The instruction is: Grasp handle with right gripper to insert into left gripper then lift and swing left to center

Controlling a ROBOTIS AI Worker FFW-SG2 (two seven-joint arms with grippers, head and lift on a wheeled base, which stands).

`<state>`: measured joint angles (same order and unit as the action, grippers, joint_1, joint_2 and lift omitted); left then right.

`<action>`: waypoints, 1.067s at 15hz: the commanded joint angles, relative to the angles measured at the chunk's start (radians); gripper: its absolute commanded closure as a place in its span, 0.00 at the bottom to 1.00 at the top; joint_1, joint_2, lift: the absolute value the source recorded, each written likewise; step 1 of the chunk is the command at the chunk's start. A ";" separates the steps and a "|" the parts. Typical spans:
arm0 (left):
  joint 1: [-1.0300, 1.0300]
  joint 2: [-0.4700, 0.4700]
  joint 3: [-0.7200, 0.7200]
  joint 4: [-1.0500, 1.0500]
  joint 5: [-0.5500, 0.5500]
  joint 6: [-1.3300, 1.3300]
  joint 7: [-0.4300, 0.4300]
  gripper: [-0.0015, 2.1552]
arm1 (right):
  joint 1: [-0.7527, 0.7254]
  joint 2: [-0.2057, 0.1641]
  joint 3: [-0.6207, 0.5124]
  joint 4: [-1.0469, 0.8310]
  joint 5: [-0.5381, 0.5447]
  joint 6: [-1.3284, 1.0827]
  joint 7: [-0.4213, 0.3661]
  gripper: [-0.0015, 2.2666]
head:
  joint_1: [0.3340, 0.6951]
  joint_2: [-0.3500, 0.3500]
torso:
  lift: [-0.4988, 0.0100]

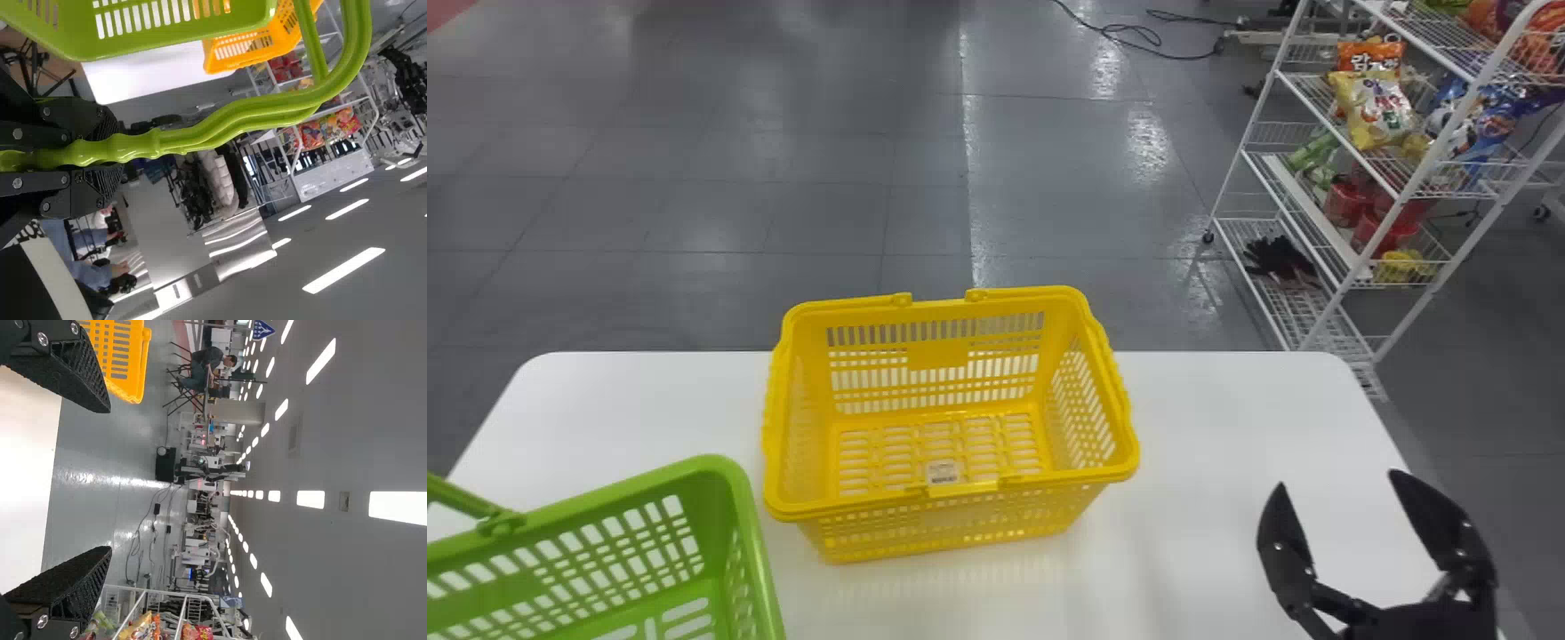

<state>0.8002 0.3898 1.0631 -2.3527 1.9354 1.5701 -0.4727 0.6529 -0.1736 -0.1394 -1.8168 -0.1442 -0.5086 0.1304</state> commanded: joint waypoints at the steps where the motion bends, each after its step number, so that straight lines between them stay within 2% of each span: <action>1: 0.020 -0.019 -0.058 -0.045 0.002 0.001 0.014 0.95 | -0.001 -0.003 0.004 0.004 0.000 -0.001 0.000 0.02 | 1.00 0.25 | 0.80; 5: 0.017 -0.020 -0.155 -0.105 -0.001 0.001 0.055 0.95 | 0.001 -0.006 0.034 0.004 0.008 -0.008 0.009 0.02 | 1.00 0.13 | 0.80; 10: -0.029 -0.032 -0.304 -0.152 -0.013 0.001 0.105 0.95 | -0.001 -0.006 0.069 -0.003 0.025 -0.008 0.009 0.02 | 1.00 0.07 | 0.80; 13: -0.101 -0.063 -0.445 -0.157 -0.081 0.001 0.121 0.95 | 0.001 -0.004 0.080 -0.006 0.028 -0.008 0.009 0.02 | 1.00 0.00 | 0.80; 16: -0.168 -0.075 -0.577 -0.154 -0.176 0.001 0.123 0.95 | 0.002 -0.006 0.083 -0.007 0.029 -0.014 0.009 0.02 | 1.00 0.00 | 0.80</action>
<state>0.6647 0.3205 0.5471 -2.5098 1.8024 1.5701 -0.3510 0.6538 -0.1785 -0.0573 -1.8236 -0.1143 -0.5174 0.1396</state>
